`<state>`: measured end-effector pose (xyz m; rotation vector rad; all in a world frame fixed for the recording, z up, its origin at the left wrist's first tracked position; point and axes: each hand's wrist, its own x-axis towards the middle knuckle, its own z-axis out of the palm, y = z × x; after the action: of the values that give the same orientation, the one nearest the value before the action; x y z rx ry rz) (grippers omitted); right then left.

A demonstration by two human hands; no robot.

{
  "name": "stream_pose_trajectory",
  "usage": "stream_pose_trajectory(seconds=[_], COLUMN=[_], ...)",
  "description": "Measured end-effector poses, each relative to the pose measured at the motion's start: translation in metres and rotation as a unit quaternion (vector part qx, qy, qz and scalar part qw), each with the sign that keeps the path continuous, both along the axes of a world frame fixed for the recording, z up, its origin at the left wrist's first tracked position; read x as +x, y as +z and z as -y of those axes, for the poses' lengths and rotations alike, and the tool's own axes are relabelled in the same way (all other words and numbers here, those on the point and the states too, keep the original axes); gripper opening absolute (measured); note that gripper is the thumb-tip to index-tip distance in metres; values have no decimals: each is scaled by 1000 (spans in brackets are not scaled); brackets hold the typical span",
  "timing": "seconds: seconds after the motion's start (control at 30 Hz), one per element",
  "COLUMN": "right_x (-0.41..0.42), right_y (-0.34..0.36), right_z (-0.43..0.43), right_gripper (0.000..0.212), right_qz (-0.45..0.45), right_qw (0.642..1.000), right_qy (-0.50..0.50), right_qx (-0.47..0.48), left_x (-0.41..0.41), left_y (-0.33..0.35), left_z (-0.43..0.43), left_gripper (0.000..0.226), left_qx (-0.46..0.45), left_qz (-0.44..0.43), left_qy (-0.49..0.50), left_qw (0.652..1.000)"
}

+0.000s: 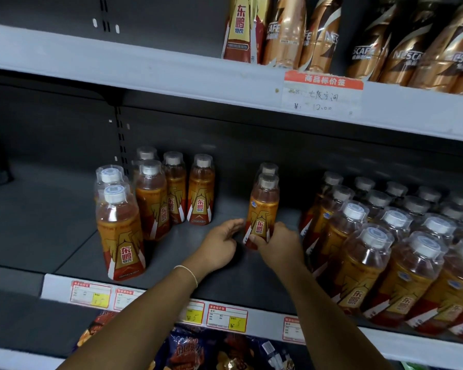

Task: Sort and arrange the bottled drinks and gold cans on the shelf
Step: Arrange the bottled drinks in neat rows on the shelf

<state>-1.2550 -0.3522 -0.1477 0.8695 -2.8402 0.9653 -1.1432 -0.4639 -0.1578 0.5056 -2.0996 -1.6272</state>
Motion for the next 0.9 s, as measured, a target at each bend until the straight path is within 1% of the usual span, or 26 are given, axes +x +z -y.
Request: stream_pose_trajectory(seconds=[0.03, 0.07, 0.1, 0.17, 0.23, 0.27, 0.3, 0.33, 0.37, 0.43, 0.47, 0.53, 0.63, 0.7, 0.8, 0.9], right_x=[2, 6, 11, 24, 39, 45, 50, 54, 56, 54, 51, 46, 39, 37, 37, 41], right_y=[2, 3, 4, 0, -1, 1, 4, 8, 14, 24, 29, 37, 42, 43, 41, 37], right_z=[-2, -4, -3, 3, 14, 23, 32, 42, 54, 80, 94, 119, 147, 156, 159, 151], right_gripper=[40, 43, 47, 50, 50, 46, 34, 17, 19, 43, 51, 57, 56, 53, 35, 35], right_qz=[-45, -79, -104, -155, -185, -178, -155, -131, -101, -39, -16, 15, 29, 22, 25, 30], right_qw=[997, 993, 989, 985, 978, 974, 972, 971, 972, 978, 981, 985, 989, 991, 990, 988], right_qy=[-10, -15, -14, 29, 96, 123, 142, 162, 175, 186, 179, 161, 137, 128, 117, 108], right_qx=[56, 90, 104, 74, -19, -68, -101, -117, -117, -90, -78, -63, -45, -43, -68, -105], left_x=[4, 9, 16, 31, 47, 54, 61, 67, 74, 85, 89, 98, 108, 111, 112, 111], left_y=[2, 5, 7, 9, 9, 8, 8, 8, 9, 10, 10, 12, 14, 14, 10, 7], left_z=[2, 5, 9, 17, 23, 25, 27, 28, 29, 29, 28, 26, 22, 21, 23, 24], left_gripper=[63, 60, 57, 50, 47, 48, 50, 52, 54, 58, 59, 59, 55, 56, 56, 54], left_qx=[-21, -40, -55, -83, -112, -120, -127, -135, -143, -151, -154, -165, -180, -196, -212, -217], left_qz=[4, 9, 12, 9, 17, 23, 25, 27, 32, 40, 40, 43, 36, 35, 28, 16], left_qy=[15, 35, 57, 105, 149, 160, 163, 165, 165, 159, 154, 151, 140, 143, 151, 143], left_qw=[1000, 999, 997, 991, 982, 980, 978, 977, 975, 975, 975, 974, 973, 969, 965, 966])
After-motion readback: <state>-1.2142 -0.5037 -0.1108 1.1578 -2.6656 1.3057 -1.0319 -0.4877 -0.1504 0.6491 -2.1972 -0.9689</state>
